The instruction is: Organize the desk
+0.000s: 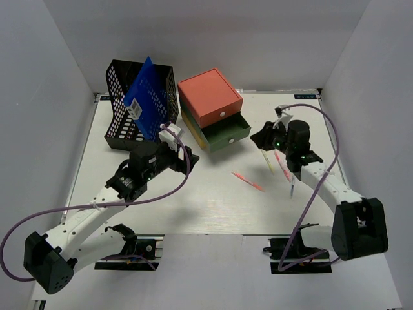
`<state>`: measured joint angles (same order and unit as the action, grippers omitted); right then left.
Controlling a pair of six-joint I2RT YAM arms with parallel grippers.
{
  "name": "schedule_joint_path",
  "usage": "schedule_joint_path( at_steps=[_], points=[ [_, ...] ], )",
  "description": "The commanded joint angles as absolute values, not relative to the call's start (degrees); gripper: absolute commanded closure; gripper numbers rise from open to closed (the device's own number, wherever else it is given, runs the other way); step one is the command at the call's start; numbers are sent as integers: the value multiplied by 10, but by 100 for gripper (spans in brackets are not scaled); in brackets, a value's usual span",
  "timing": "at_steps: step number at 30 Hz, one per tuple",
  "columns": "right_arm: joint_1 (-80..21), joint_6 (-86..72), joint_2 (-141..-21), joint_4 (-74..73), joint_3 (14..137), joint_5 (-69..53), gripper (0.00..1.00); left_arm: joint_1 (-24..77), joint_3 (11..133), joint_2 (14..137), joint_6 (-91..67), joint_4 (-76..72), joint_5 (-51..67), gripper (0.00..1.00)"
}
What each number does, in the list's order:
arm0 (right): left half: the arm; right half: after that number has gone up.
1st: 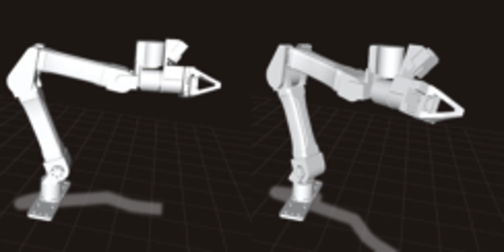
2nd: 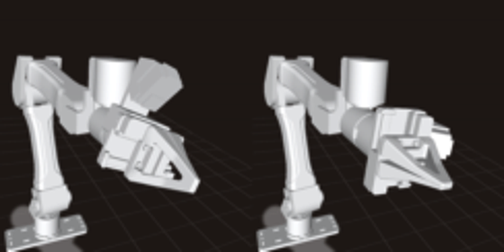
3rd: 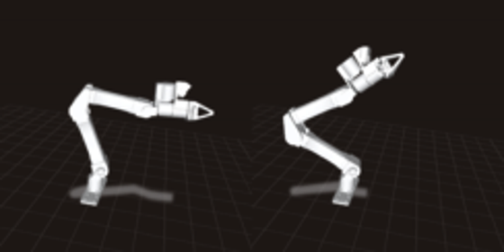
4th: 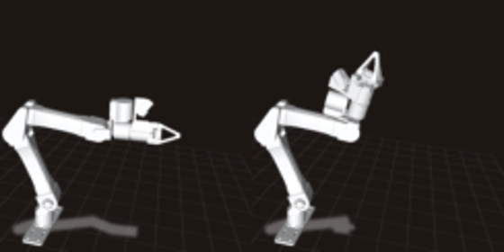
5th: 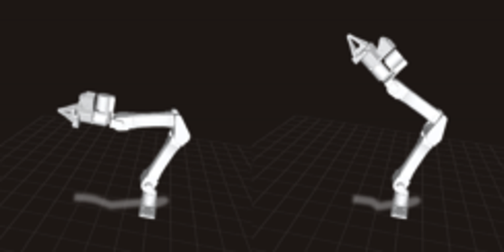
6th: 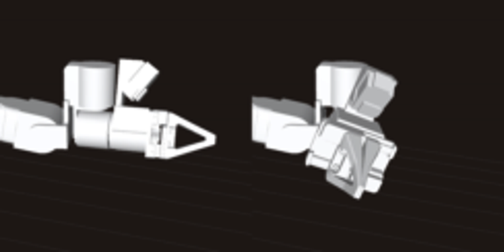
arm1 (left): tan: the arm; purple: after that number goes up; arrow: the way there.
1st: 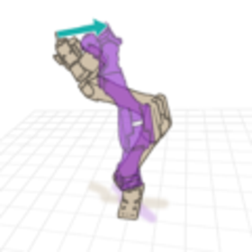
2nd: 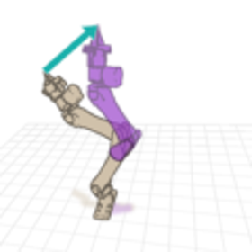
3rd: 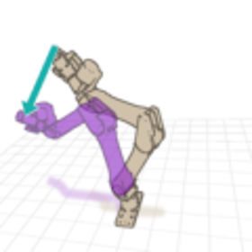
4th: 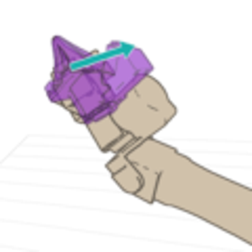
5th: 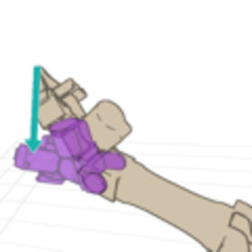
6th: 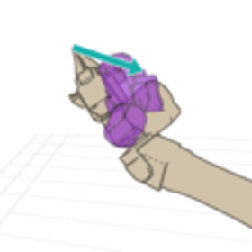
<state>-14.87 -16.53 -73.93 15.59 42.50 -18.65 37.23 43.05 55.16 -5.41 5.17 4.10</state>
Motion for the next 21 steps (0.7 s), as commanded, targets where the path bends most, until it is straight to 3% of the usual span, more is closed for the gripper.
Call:
schedule_joint_path(
  at_steps=[1,3,5,7,8,10,12,13,21],
  points=[
    [-125,-95,-708,96,437,-141,70,370,427,531,-55,41,57,7],
    [-104,-82,-714,53,467,-112,82,370,426,526,-56,41,58,7],
    [-92,-55,-729,32,489,-91,79,370,425,520,-54,40,59,7],
    [-64,-29,-772,1,532,-79,61,370,425,518,-55,41,59,7],
    [-52,-21,-808,-19,547,-76,40,370,425,514,-54,41,60,7],
    [-34,-6,-841,-60,605,-69,23,370,425,513,-53,41,61,7],
    [-23,-3,-871,-65,641,-61,18,370,425,511,-51,41,59,7],
    [-16,17,-878,-63,650,-53,11,370,425,512,-50,42,58,7],
    [-6,76,-992,-124,771,-28,11,370,425,512,-47,41,66,7]
  ],
)
